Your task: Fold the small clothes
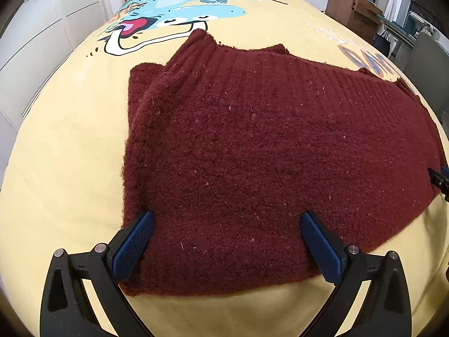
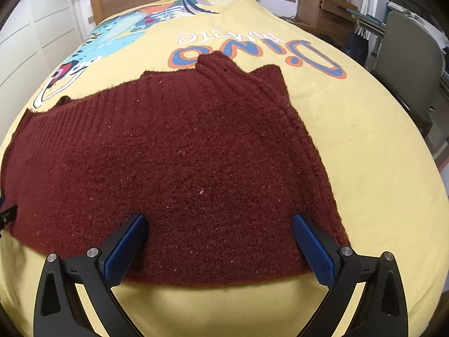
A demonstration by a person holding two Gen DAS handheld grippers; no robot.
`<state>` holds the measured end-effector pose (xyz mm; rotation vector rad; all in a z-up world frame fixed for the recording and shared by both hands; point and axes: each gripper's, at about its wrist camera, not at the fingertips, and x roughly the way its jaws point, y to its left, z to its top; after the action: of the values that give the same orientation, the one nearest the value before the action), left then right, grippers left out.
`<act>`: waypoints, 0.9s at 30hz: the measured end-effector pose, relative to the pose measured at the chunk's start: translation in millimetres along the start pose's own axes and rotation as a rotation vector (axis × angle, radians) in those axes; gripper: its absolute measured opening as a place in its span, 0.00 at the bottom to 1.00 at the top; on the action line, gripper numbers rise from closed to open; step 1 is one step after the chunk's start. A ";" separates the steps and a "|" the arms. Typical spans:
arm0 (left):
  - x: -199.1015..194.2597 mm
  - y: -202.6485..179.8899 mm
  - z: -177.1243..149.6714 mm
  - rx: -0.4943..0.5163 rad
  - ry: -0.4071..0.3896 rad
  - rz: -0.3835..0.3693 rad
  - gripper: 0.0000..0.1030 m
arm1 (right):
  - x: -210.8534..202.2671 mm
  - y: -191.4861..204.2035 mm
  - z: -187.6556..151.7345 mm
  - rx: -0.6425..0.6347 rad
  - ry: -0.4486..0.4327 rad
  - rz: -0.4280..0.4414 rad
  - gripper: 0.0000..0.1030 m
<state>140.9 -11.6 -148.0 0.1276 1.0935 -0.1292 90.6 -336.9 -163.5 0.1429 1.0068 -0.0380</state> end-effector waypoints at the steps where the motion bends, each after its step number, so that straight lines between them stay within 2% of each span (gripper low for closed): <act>1: 0.2 0.4 -1.0 -0.001 -0.005 0.002 0.99 | 0.5 1.3 -0.5 -0.006 0.005 -0.006 1.00; 8: -0.5 2.5 3.2 -0.010 0.014 -0.007 0.99 | 2.6 5.8 -0.8 -0.049 0.041 -0.025 1.00; 12: -5.8 1.9 13.9 0.003 0.077 -0.017 0.99 | -2.0 6.3 8.0 -0.061 0.072 -0.027 1.00; 15: -18.4 5.1 21.3 -0.012 0.104 -0.057 0.99 | -19.2 7.2 16.5 -0.047 0.064 -0.010 1.00; 18: -36.1 20.1 31.4 -0.058 0.105 -0.109 0.99 | -40.5 12.1 20.9 -0.067 0.044 0.014 1.00; 21: -46.0 38.4 39.0 -0.099 0.090 -0.099 0.99 | -59.5 17.5 17.9 -0.093 0.028 0.027 1.00; 24: -42.1 58.1 40.4 -0.141 0.100 -0.090 0.99 | -71.0 19.3 10.5 -0.090 0.027 0.041 1.00; 27: -27.0 73.7 38.2 -0.182 0.135 -0.115 0.99 | -74.6 18.8 -0.2 -0.083 0.056 0.050 1.00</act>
<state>174.4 55.8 -103.7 -0.0907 1.2421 -0.1248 52.3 -320.8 -98.7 0.0940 1.0589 0.0536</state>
